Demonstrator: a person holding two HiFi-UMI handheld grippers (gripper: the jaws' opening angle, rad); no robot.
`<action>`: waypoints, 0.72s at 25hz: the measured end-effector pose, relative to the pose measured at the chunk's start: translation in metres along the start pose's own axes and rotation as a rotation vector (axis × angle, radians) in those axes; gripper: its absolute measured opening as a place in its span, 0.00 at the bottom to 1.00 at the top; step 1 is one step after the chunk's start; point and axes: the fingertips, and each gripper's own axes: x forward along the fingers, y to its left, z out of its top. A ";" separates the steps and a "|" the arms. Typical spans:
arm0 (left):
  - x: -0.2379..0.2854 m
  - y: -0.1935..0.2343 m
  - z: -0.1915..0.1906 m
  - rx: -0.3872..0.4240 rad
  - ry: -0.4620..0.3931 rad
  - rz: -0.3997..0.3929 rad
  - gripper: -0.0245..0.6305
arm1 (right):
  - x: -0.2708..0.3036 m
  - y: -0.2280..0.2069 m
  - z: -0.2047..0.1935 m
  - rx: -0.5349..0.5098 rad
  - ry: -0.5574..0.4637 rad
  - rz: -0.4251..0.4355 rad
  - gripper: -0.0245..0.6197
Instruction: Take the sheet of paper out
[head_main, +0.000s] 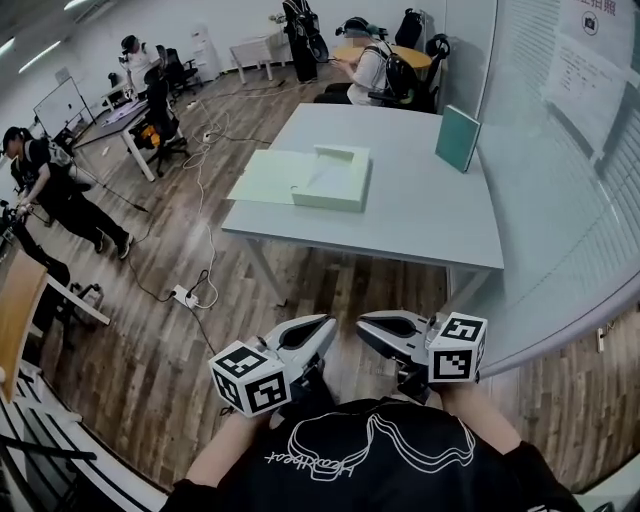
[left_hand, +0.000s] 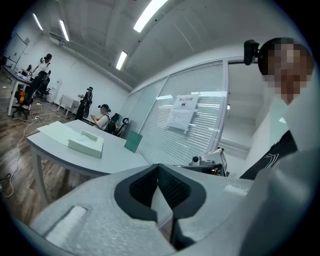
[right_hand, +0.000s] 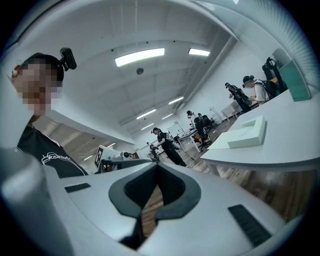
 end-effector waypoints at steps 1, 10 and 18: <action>0.004 0.010 0.002 -0.008 0.000 0.000 0.06 | 0.005 -0.010 0.003 0.007 -0.003 -0.008 0.05; 0.038 0.124 0.033 -0.095 0.036 -0.031 0.06 | 0.072 -0.105 0.031 0.086 0.020 -0.102 0.05; 0.081 0.250 0.081 -0.120 0.143 -0.066 0.06 | 0.166 -0.207 0.078 0.158 0.029 -0.159 0.05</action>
